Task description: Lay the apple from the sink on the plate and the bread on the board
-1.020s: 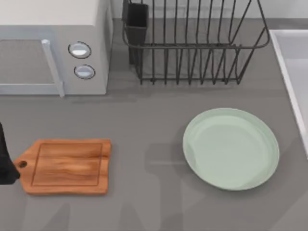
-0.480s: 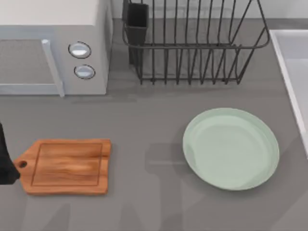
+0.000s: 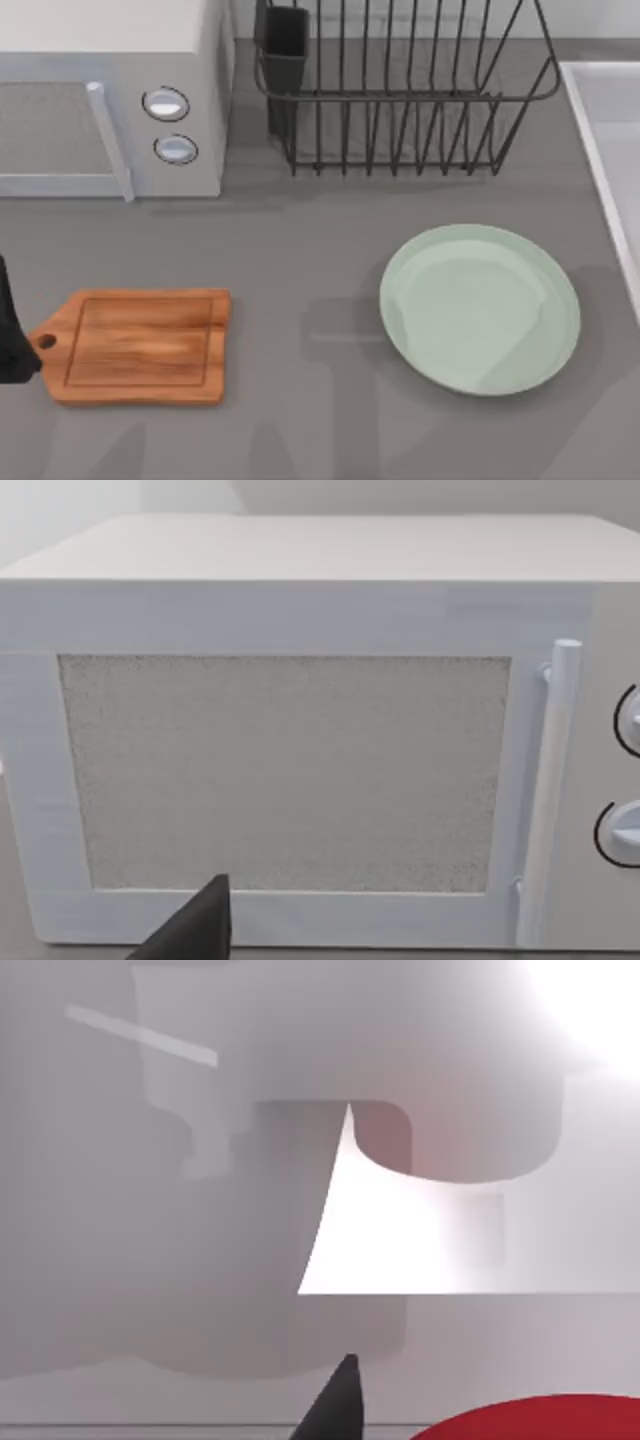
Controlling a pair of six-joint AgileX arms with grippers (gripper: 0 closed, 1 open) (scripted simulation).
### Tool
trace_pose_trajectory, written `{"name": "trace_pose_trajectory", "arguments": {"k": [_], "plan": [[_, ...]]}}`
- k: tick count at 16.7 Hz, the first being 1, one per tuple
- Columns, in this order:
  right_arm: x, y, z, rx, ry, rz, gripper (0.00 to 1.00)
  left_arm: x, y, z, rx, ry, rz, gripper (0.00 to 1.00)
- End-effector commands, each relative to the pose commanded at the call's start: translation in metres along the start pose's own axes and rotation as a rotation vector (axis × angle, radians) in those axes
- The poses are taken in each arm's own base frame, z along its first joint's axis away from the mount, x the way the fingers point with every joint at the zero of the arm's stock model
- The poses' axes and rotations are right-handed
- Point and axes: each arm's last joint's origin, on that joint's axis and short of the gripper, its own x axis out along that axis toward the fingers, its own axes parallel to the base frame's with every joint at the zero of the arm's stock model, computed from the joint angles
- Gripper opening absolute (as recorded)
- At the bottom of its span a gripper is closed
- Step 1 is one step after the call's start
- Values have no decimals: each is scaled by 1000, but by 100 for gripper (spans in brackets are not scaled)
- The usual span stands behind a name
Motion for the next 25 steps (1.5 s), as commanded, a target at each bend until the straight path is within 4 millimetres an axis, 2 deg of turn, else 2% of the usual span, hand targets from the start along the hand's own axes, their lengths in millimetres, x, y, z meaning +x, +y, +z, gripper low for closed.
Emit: {"name": "trace_pose_trajectory", "arguments": {"k": [3,8,11,14,18,21,25], "plan": [[-25,1,-1,0,-14,-5,0,0,0,0,0,0,0,100],[-24,2,0,1,-14,-4,0,0,0,0,0,0,0,100],[-43,18,9,-1,-56,-18,0,0,0,0,0,0,0,100],[-62,57,20,-2,-74,-15,0,0,0,0,0,0,0,100],[-83,132,25,-3,-64,1,0,0,0,0,0,0,0,100],[-96,193,18,-4,-38,11,0,0,0,0,0,0,0,100],[-110,264,-5,-6,3,9,0,0,0,0,0,0,0,100]]}}
